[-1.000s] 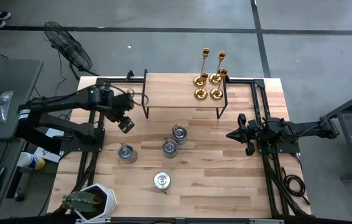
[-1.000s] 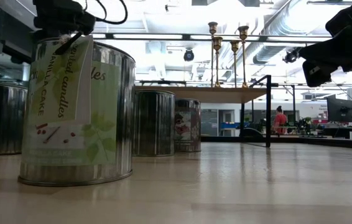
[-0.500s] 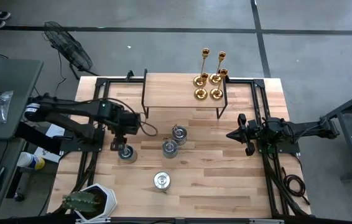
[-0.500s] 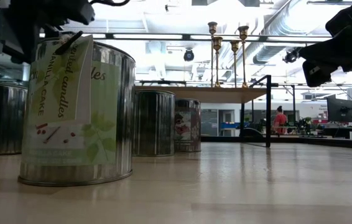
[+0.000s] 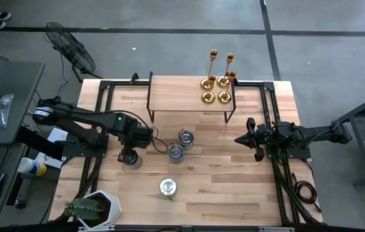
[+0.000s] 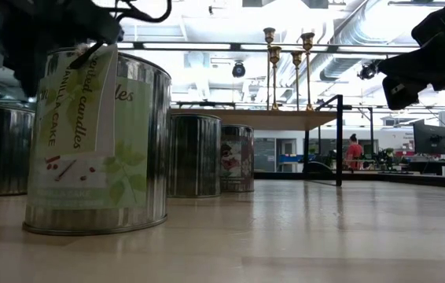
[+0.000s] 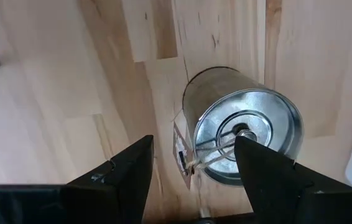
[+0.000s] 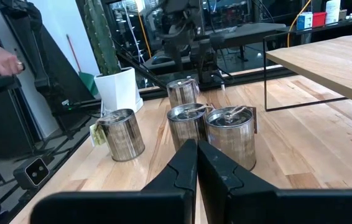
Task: Pick & Place candle stick holders
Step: Put the orange scented candle on the shelf
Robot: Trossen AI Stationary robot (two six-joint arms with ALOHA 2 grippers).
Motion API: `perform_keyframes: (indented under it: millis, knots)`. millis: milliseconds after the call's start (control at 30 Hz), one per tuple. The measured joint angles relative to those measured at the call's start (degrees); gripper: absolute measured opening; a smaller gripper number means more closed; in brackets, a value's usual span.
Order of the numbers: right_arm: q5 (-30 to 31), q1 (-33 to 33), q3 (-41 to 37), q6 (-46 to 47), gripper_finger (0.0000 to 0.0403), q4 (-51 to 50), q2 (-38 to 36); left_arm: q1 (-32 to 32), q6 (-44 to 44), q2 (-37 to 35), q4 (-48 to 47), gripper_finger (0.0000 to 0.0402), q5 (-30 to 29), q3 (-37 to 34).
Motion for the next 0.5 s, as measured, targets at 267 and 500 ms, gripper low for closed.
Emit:
perform_keyframes:
  millis: [267, 500]
  knots:
    - [0.0, 0.0, 0.0, 0.0, 0.0004, 0.0, 0.0, -1.7, 0.0, 0.1, 7.4, 0.022, -1.3, -5.5]
    - [0.0, 0.0, 0.0, 0.0, 0.0004, 0.0, 0.0, -1.5, 0.9, -0.1, 10.0, 0.022, -2.1, -7.6]
